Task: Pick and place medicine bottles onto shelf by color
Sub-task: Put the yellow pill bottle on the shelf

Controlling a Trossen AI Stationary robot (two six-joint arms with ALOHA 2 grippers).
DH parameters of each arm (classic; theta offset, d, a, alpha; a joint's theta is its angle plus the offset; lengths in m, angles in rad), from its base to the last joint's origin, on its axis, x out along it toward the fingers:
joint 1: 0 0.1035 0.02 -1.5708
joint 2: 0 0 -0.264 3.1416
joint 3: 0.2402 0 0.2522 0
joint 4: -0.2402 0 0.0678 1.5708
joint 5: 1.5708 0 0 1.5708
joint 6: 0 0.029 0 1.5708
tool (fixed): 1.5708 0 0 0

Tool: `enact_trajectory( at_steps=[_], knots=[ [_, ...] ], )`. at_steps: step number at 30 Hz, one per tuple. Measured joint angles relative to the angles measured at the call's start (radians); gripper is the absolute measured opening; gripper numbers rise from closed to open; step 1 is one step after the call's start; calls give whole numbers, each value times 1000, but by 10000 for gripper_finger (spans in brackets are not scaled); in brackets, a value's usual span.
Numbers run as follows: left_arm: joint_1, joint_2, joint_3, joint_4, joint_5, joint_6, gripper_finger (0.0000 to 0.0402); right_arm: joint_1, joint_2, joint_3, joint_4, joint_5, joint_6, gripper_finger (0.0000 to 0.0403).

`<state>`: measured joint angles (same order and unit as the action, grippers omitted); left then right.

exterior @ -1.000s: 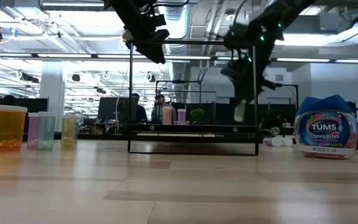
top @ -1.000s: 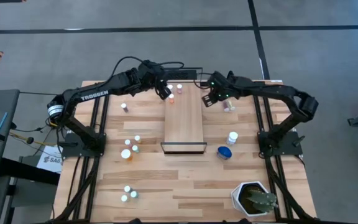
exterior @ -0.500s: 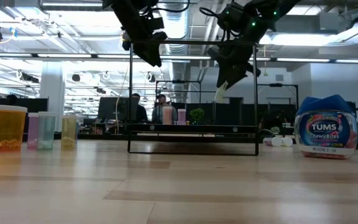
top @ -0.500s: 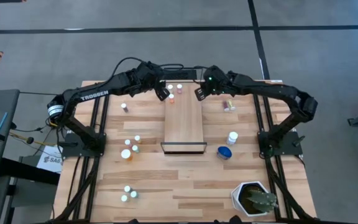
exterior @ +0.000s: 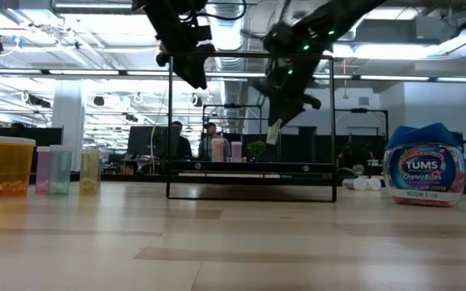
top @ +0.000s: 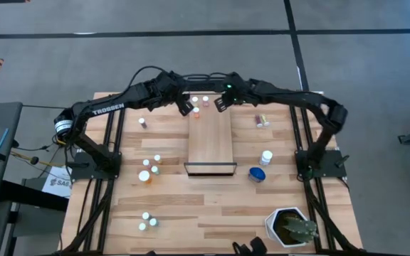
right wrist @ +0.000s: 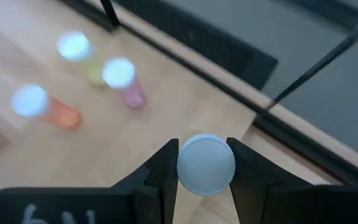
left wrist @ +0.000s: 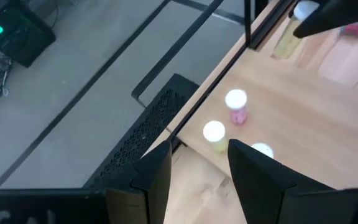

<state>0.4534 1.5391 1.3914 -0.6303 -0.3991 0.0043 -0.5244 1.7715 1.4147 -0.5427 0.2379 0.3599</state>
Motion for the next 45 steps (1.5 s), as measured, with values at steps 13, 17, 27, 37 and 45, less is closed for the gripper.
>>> enact_trajectory(
  at_steps=[13, 17, 27, 37, 45],
  knots=[
    [0, 0, 0, -154, -90, -52, 148, -8, 223, 275, -182, -8, -57, 136],
    [-1, 0, 0, -190, -95, -54, 148, -8, 248, 287, -185, -15, -56, 136],
    [-2, -5, 0, -235, -98, -53, 148, -6, 247, 280, -160, -16, -54, 136],
    [-2, -73, 0, -305, -157, -112, 148, -1, 246, 248, -150, -17, -46, 136],
    [-2, -134, 0, -302, -167, -129, 148, -1, 246, 248, -142, -31, -24, 136]
  ],
)
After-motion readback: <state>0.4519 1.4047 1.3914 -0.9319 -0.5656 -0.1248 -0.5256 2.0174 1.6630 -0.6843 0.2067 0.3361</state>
